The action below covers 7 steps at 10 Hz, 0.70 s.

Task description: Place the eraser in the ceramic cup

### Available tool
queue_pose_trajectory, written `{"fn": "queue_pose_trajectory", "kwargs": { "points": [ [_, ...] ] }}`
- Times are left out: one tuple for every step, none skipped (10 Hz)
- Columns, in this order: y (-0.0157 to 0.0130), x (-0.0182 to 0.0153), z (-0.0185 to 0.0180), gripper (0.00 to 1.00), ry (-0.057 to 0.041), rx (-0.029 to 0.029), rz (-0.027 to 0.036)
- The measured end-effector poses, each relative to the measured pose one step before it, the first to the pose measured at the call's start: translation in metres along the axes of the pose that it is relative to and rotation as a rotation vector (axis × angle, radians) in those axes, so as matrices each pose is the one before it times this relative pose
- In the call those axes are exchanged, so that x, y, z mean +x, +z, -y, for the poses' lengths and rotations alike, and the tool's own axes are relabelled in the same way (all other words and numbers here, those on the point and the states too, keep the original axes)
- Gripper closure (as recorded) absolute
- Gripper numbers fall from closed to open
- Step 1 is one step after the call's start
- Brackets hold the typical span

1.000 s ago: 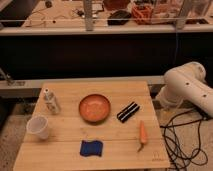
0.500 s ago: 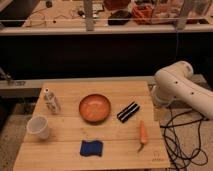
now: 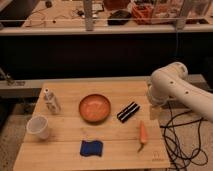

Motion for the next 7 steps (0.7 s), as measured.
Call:
{"fn": "queue_pose_trajectory", "kwargs": {
  "points": [
    [0.00183, -0.00178, 0.00227, 0.20, -0.00407, 0.00055, 0.00626],
    [0.00273, -0.00135, 0.00140, 0.20, -0.00309, -0.00099, 0.00679],
    [0.00245, -0.00147, 0.00144, 0.20, -0.00223, -0.00210, 0.00820],
    [0.00618, -0.00282, 0.00208, 0.20, -0.00291, -0.00574, 0.01190],
    [0.00493, -0.00395, 0.00293, 0.20, -0.00633, -0.00355, 0.00739],
    [0.00507, -0.00216, 0.00202, 0.20, -0.00375, -0.00375, 0.00506],
    [0.00548, -0.00180, 0.00161, 0.20, -0.00366, -0.00431, 0.00240]
  ]
}}
